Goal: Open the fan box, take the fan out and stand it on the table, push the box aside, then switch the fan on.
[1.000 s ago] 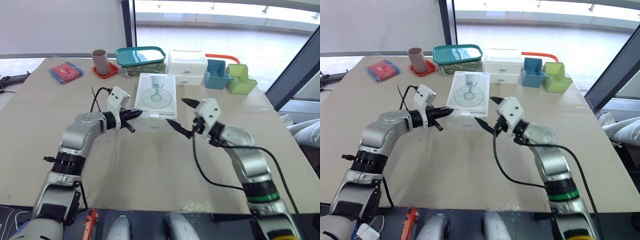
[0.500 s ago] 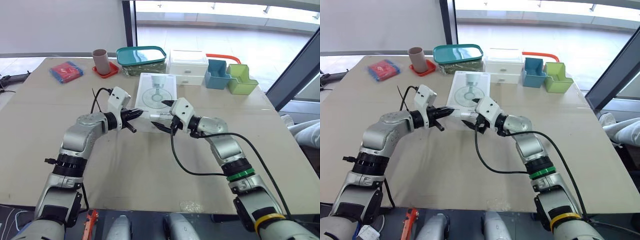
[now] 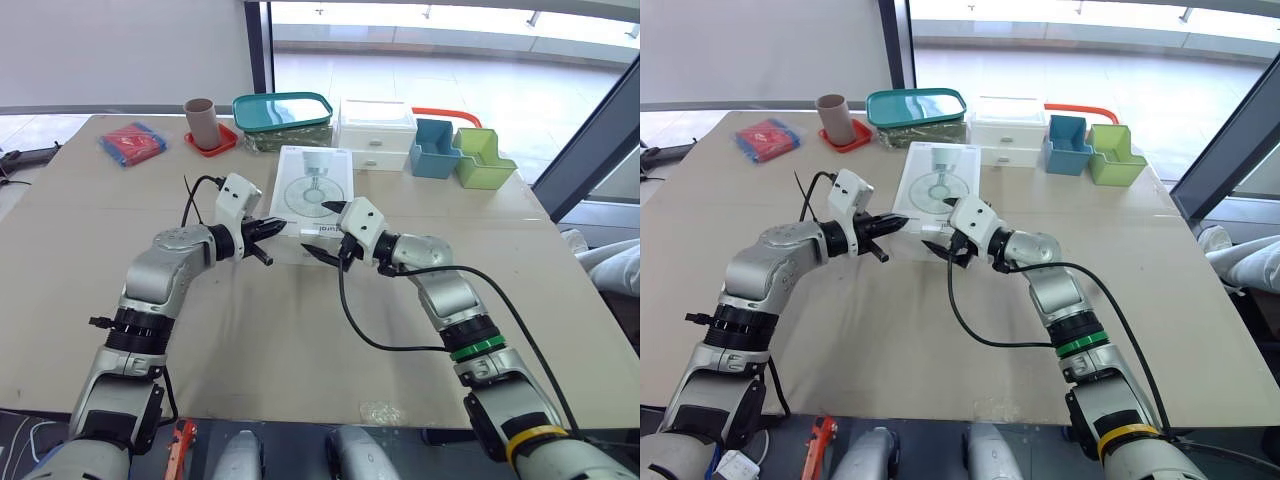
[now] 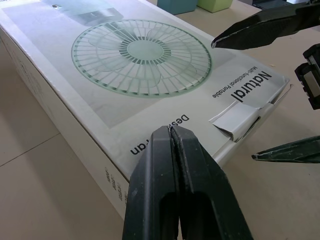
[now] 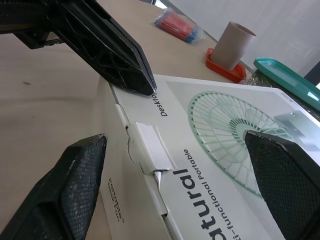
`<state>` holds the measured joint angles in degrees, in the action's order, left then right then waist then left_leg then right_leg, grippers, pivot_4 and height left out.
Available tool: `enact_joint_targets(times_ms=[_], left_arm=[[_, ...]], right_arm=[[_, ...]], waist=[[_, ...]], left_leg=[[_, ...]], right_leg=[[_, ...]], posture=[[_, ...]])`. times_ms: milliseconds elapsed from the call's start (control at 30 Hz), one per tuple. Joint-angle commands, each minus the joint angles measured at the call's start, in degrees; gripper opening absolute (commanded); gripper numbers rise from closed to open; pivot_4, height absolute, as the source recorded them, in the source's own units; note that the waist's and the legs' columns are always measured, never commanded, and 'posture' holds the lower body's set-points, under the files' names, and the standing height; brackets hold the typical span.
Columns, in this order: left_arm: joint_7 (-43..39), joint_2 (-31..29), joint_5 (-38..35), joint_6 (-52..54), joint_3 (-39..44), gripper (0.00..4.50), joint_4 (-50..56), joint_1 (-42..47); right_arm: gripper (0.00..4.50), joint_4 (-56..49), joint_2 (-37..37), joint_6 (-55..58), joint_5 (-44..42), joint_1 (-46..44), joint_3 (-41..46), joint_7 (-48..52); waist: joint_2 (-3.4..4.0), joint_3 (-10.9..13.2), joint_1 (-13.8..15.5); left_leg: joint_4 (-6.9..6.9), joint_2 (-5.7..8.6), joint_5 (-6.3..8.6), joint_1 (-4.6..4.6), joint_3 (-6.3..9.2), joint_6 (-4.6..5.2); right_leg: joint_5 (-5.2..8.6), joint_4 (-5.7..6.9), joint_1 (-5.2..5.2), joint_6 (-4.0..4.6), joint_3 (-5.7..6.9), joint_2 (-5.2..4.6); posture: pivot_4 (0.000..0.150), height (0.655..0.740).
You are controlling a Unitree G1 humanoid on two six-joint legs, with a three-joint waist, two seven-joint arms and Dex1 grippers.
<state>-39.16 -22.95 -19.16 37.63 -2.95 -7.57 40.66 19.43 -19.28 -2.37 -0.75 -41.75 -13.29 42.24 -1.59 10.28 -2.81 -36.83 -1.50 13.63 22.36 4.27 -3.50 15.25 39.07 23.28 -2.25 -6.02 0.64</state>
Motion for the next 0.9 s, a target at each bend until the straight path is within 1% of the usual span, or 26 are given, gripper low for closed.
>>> enact_joint_targets(times_ms=[33,333,467,900], left_arm=[[0.0,0.2,0.3,0.8,-0.4,0.10,0.5,-0.8],[0.0,0.2,0.3,0.8,-0.4,0.10,0.5,-0.8],[0.2,1.0,0.8,-0.8,-0.7,0.10,0.0,-0.5],[-0.1,1.4,1.1,-0.8,-0.5,0.10,0.0,-0.5]], right_arm=[[4.50,-0.8,0.1,-1.0,0.0,-1.7,1.3,-0.1],[4.50,-0.8,0.1,-1.0,0.0,-1.7,1.3,-0.1],[4.50,3.0,-0.1,-2.5,2.9,-5.4,3.0,-6.3],[4.50,5.0,0.4,-4.0,3.2,-6.4,3.4,-6.7]], waist=[[0.00,0.0,0.0],[0.00,0.0,0.0],[0.01,0.0,0.0],[0.01,0.0,0.0]], left_leg=[[0.00,0.00,0.00,0.00,0.00,0.00],[0.00,0.00,0.00,0.00,0.00,0.00],[0.00,0.01,-0.01,0.00,0.00,-0.02],[0.06,0.00,-0.01,0.01,0.00,-0.02]], right_leg=[[0.00,0.00,0.00,0.00,0.00,0.00],[0.00,0.00,0.00,0.00,0.00,0.00],[-0.02,0.00,0.00,0.01,-0.01,-0.01],[-0.02,-0.01,0.03,0.02,0.00,0.00]], posture=[[0.150,0.7400],[0.150,0.7400],[0.150,0.7400],[0.150,0.7400]])
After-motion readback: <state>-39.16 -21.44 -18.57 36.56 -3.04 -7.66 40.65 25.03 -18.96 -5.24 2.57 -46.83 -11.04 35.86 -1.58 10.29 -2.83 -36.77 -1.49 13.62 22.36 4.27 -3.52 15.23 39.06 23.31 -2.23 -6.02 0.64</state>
